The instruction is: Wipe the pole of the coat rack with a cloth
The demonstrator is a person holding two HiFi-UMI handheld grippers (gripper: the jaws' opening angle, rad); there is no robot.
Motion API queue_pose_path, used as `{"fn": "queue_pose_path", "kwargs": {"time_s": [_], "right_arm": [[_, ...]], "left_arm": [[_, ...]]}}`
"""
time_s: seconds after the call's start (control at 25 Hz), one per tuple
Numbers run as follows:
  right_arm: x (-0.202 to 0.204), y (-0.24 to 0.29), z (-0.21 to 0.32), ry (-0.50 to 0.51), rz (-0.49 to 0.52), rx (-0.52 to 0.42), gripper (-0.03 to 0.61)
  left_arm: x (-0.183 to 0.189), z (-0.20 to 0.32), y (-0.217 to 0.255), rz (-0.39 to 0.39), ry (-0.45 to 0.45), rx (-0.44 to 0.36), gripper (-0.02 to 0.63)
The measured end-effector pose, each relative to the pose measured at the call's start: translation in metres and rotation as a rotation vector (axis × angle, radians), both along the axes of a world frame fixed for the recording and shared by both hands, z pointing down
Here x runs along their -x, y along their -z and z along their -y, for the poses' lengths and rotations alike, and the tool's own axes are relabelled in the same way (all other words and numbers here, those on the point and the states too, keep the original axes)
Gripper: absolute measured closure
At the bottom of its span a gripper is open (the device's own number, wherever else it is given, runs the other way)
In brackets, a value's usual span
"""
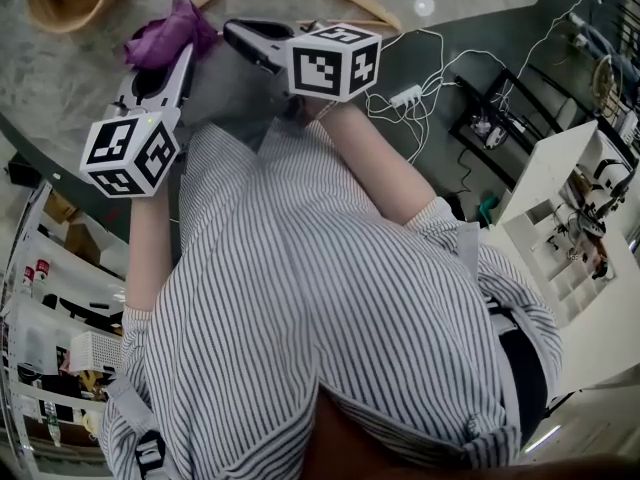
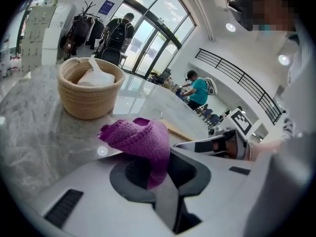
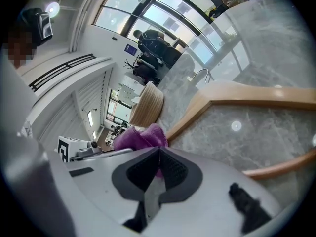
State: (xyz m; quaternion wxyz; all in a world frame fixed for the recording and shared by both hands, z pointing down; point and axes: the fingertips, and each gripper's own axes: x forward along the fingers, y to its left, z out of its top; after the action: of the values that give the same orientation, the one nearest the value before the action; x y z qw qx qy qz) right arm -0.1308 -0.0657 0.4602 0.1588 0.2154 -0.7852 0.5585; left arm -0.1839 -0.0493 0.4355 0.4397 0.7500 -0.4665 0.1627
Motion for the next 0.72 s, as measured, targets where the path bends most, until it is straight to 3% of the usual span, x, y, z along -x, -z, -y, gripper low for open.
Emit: {"fn": "queue_pose_path", "kwargs": {"time_s": [0.72], "right_arm": [[-0.06,-0.001,0.008,-0.043,-0.009,0.0,0.562]], "left_arm": [[-0.072,0.017,-0.002,-0.048,-0.084,0.025,0.531]]}}
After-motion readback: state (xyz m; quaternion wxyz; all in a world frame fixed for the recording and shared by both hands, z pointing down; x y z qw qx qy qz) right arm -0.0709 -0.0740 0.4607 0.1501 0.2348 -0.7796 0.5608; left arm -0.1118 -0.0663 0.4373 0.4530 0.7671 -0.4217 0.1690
